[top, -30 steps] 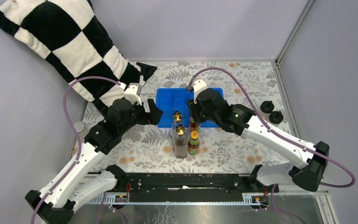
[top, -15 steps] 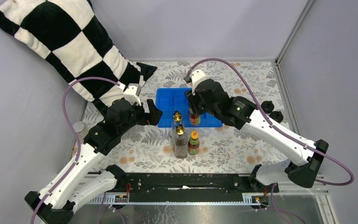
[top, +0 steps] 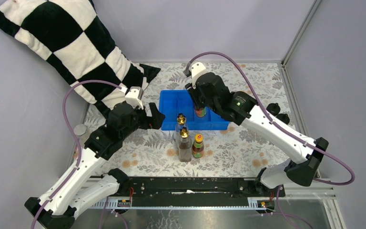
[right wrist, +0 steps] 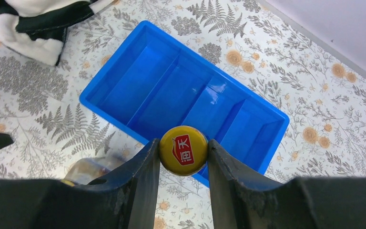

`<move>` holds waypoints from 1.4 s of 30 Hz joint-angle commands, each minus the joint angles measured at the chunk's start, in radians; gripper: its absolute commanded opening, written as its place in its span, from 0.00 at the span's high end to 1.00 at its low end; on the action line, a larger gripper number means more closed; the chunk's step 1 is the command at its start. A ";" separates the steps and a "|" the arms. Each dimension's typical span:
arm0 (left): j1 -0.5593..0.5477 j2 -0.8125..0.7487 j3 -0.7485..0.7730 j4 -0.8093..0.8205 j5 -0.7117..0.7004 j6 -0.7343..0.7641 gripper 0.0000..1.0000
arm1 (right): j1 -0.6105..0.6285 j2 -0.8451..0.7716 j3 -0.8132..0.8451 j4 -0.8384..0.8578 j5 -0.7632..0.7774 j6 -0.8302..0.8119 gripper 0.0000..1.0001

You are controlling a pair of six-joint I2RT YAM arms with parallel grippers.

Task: Organize the condiment bottles
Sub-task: Place the bottle in the storage box.

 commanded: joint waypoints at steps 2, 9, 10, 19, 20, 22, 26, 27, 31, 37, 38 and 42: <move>-0.007 -0.019 -0.017 -0.021 -0.027 0.028 0.02 | -0.098 0.003 0.090 0.140 -0.033 -0.008 0.79; -0.008 -0.014 -0.020 -0.023 -0.027 0.034 0.02 | -0.219 0.031 0.100 0.173 -0.109 0.013 0.79; -0.008 -0.013 -0.019 -0.023 -0.027 0.034 0.02 | -0.230 0.037 0.106 0.176 -0.117 0.014 0.79; -0.008 -0.024 -0.031 -0.028 -0.022 0.033 0.02 | -0.293 0.102 0.144 0.224 -0.180 0.044 0.79; -0.008 -0.026 -0.034 -0.029 -0.021 0.033 0.02 | -0.302 0.108 0.144 0.233 -0.194 0.049 0.79; -0.008 -0.029 -0.039 -0.032 -0.023 0.033 0.02 | -0.318 0.120 0.141 0.251 -0.212 0.056 0.80; -0.007 -0.031 -0.042 -0.034 -0.029 0.038 0.02 | -0.343 0.150 0.137 0.284 -0.241 0.057 0.80; -0.006 -0.029 -0.043 -0.034 -0.030 0.040 0.02 | -0.350 0.158 0.138 0.294 -0.249 0.058 0.80; -0.007 -0.023 -0.040 -0.034 -0.034 0.046 0.02 | -0.367 0.191 0.146 0.318 -0.275 0.064 0.80; -0.008 -0.016 -0.041 -0.037 -0.041 0.051 0.02 | -0.373 0.225 0.143 0.347 -0.295 0.069 0.81; -0.007 -0.014 -0.041 -0.037 -0.042 0.050 0.02 | -0.375 0.230 0.143 0.353 -0.296 0.070 0.81; -0.007 -0.011 -0.044 -0.031 -0.042 0.051 0.02 | -0.380 0.248 0.135 0.365 -0.303 0.070 0.81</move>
